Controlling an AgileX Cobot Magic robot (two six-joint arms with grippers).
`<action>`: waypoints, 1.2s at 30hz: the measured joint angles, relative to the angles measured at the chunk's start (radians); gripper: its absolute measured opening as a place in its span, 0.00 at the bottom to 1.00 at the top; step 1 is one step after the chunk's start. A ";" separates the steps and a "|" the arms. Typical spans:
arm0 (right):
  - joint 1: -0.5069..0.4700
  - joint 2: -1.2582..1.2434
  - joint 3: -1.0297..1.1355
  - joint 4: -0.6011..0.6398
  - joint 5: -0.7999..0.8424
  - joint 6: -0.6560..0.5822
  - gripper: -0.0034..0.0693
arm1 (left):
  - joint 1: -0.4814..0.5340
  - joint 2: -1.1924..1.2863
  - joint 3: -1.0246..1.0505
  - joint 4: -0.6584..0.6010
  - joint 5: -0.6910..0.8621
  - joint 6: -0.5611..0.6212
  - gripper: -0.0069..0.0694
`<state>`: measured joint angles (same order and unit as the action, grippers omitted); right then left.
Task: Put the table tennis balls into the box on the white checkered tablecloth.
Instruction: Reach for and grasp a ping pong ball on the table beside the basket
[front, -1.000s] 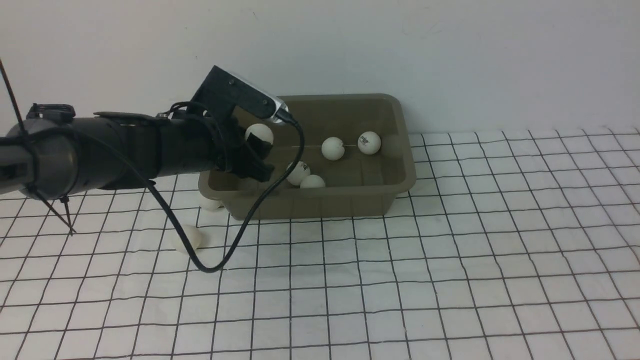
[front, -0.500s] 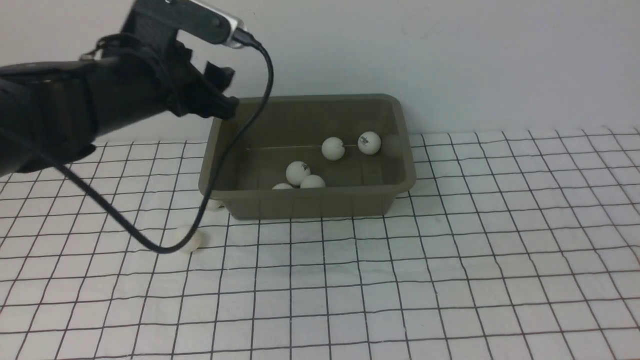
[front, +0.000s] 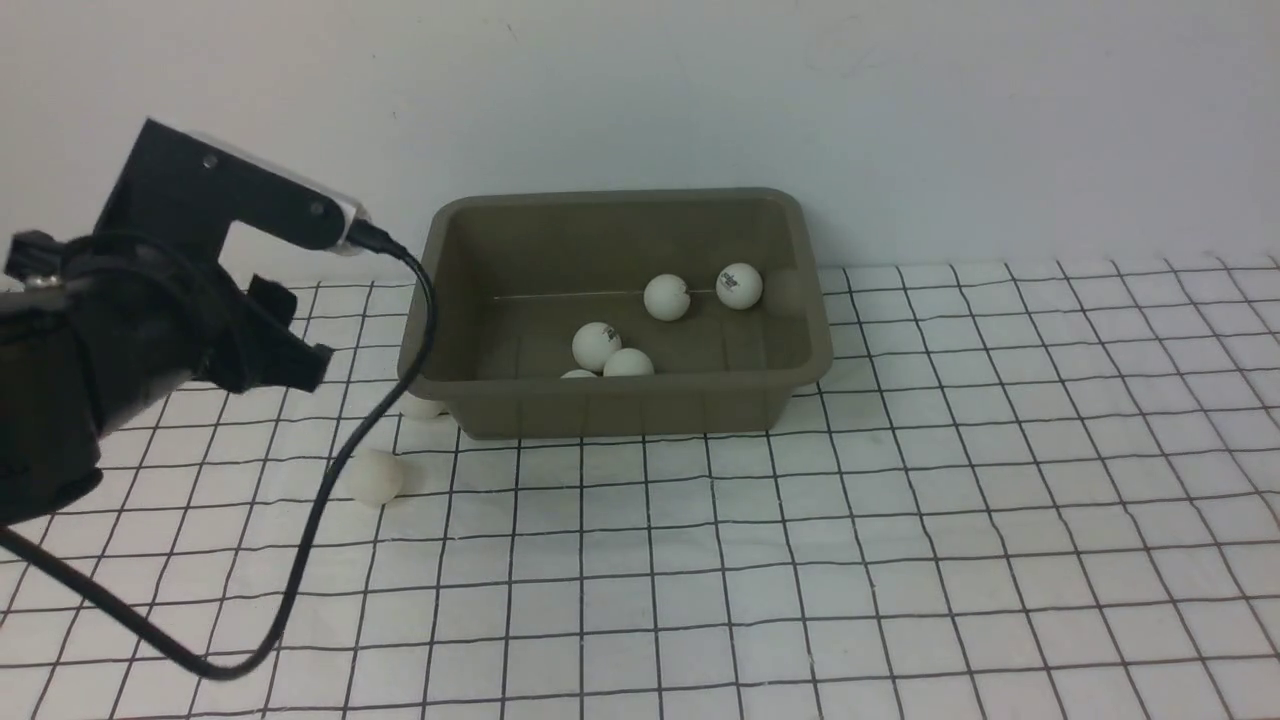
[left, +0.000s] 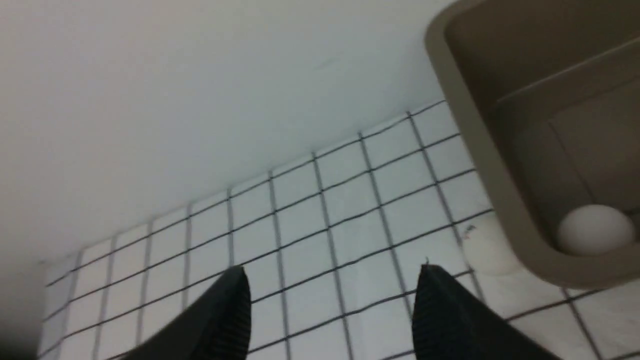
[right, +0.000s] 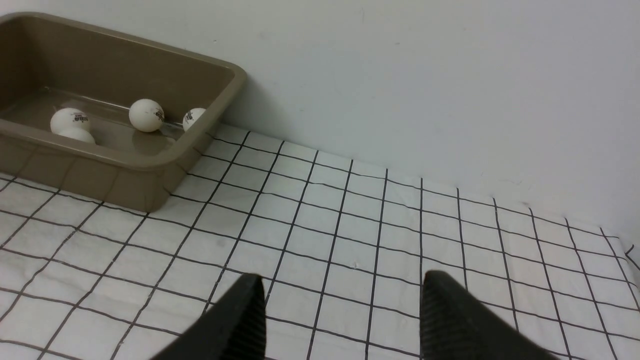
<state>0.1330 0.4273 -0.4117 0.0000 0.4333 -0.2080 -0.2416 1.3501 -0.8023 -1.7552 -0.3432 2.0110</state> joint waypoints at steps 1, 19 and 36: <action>0.000 0.000 0.000 0.000 0.000 0.000 0.58 | 0.000 0.000 0.009 0.000 0.029 -0.015 0.61; 0.000 0.000 0.000 0.000 0.000 0.000 0.58 | 0.000 -0.004 0.023 0.387 0.909 -0.571 0.61; 0.000 0.000 0.000 0.000 0.000 0.000 0.58 | 0.178 -0.002 0.023 1.530 0.733 -1.488 0.54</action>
<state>0.1330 0.4273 -0.4117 0.0000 0.4333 -0.2080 -0.0635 1.3484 -0.7791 -0.2247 0.3902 0.5229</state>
